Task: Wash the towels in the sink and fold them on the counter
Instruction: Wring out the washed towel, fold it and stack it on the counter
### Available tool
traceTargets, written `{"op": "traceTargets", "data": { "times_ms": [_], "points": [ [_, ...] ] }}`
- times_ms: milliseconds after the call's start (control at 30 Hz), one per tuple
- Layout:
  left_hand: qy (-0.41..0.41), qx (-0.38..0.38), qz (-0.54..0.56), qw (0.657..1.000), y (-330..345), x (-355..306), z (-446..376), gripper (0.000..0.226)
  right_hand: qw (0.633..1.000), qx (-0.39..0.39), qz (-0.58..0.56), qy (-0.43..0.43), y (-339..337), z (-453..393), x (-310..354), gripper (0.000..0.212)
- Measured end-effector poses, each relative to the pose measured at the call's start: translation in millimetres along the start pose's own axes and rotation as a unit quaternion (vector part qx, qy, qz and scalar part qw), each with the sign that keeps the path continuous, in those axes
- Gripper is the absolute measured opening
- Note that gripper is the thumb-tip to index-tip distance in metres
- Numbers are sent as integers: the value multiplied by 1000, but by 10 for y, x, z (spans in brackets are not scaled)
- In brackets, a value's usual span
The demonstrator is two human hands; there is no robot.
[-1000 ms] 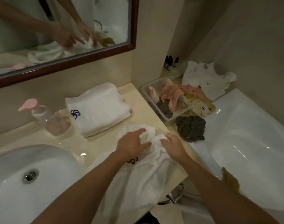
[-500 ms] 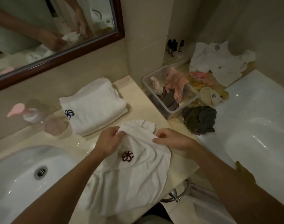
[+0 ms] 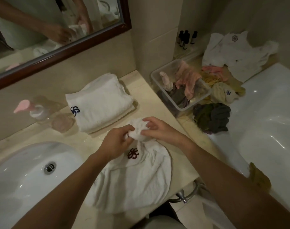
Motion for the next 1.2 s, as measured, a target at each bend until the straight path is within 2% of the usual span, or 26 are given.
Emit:
{"op": "traceTargets", "data": {
  "times_ms": [100,167,233,300,367,433,533,600,700,733,800,867,967,1067,1133,1200],
  "points": [
    [21,-38,-50,998,11,-71,4,17,999,44,12,-23,141,-29,163,40],
    [19,-74,-85,993,-12,-78,38,14,999,40,24,-27,116,3,177,35],
    [10,-89,-118,989,15,-78,53,22,997,30,66,-30,104,42,124,24],
    [-21,-64,-146,987,97,-35,41,34,997,33,56,-36,149,83,47,11],
    [-61,-17,-104,993,174,58,33,39,998,4,12,-62,165,139,-15,19],
    [-101,36,3,994,222,161,19,37,993,-47,-73,-76,87,213,-74,28],
    [-91,53,66,992,201,189,-6,17,975,-34,-218,-6,100,294,-257,32],
    [-61,28,73,995,161,134,-20,10,957,2,-279,78,194,290,-408,33],
    [-12,14,25,1000,178,17,9,14,949,-17,-289,123,218,191,-498,60],
    [4,3,1,1000,184,-6,24,16,947,-20,-300,115,212,160,-485,60],
    [20,-28,-35,999,180,-16,47,17,946,-2,-304,113,224,114,-448,44],
    [22,-57,-60,996,160,-15,57,15,961,-20,-248,119,179,91,-430,32],
    [-15,-84,-70,994,121,51,48,13,983,-112,-138,44,-28,78,-326,15],
    [-65,-85,-78,991,112,126,10,12,986,-147,-75,-3,-161,100,-227,5],
    [-88,-80,-67,991,135,134,-56,14,981,-186,58,6,-237,71,-243,15],
    [-109,-78,-52,990,163,136,-133,15,945,-244,213,34,-341,57,-273,30]
  ]
}}
Point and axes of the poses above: each hand's wrist, its own z-axis away from the middle knuckle, its own y-axis out of the palm, x = y × z, the point moved 7 cm from there along -z, towards the middle knuckle, and after that the axes turned 2 degrees about -z, right-handed, at the moved point
